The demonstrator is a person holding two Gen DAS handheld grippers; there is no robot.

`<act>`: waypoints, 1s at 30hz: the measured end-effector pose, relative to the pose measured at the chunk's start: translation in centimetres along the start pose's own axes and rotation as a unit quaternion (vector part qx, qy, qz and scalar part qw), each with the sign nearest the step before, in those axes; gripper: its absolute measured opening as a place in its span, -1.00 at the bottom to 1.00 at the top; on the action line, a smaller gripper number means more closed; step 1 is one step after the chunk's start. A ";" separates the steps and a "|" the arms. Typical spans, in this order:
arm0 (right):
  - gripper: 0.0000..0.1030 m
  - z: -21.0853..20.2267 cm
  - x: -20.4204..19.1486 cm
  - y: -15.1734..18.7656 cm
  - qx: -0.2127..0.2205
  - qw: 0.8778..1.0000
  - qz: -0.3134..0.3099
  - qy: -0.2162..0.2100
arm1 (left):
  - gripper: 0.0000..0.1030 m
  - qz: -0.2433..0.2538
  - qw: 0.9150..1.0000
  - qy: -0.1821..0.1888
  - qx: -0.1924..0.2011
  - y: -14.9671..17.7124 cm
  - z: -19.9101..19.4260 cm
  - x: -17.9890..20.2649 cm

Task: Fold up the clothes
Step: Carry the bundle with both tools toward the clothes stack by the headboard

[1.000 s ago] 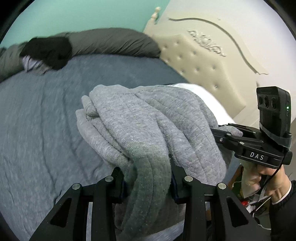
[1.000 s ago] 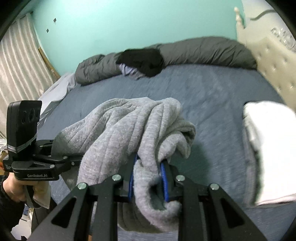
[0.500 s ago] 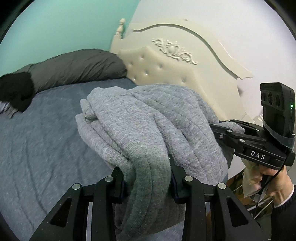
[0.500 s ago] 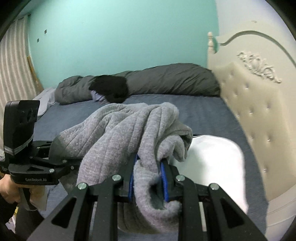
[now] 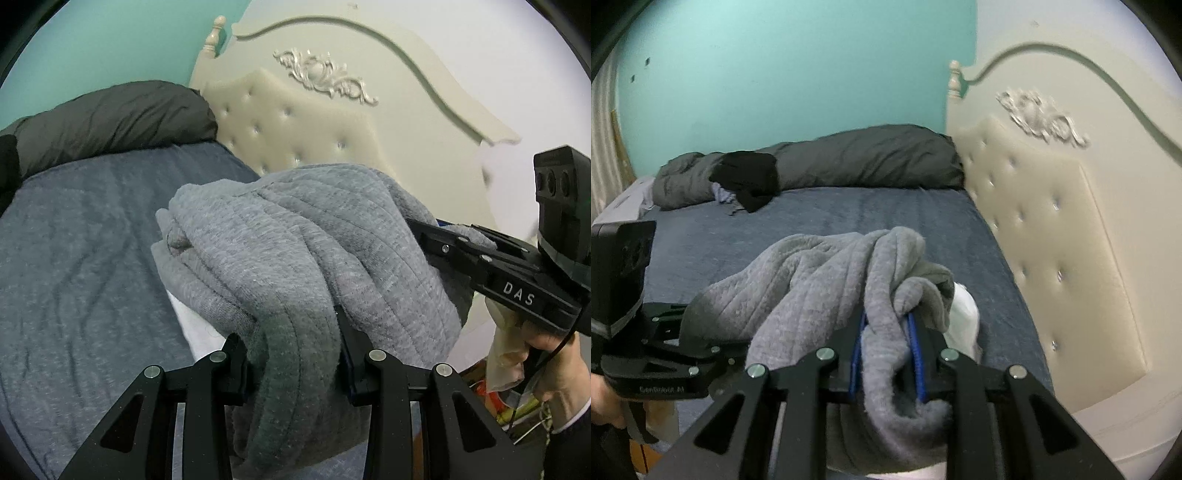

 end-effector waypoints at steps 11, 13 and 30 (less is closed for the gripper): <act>-0.58 3.8 4.0 8.7 -0.054 0.995 0.078 0.006 | -0.16 -0.021 0.999 0.005 -0.047 5.4 4.3 -1.4; -0.48 3.5 4.5 8.6 -0.053 0.994 0.095 0.004 | -0.09 -0.028 0.998 0.007 -0.054 5.2 4.0 -1.5; -0.61 0.1 1.0 1.5 0.028 0.995 0.096 -0.017 | 0.28 0.092 0.995 -0.041 -0.010 -0.2 -0.4 -0.6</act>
Point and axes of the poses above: each gripper's, at about its wrist camera, not at the fingertips, and z roughly the way its jaws point, x to its right, y to its underside, the point moved 7 cm from there along z, roughly the way its jaws point, and after that the axes turned 8 degrees about x, right-handed, at the moved point
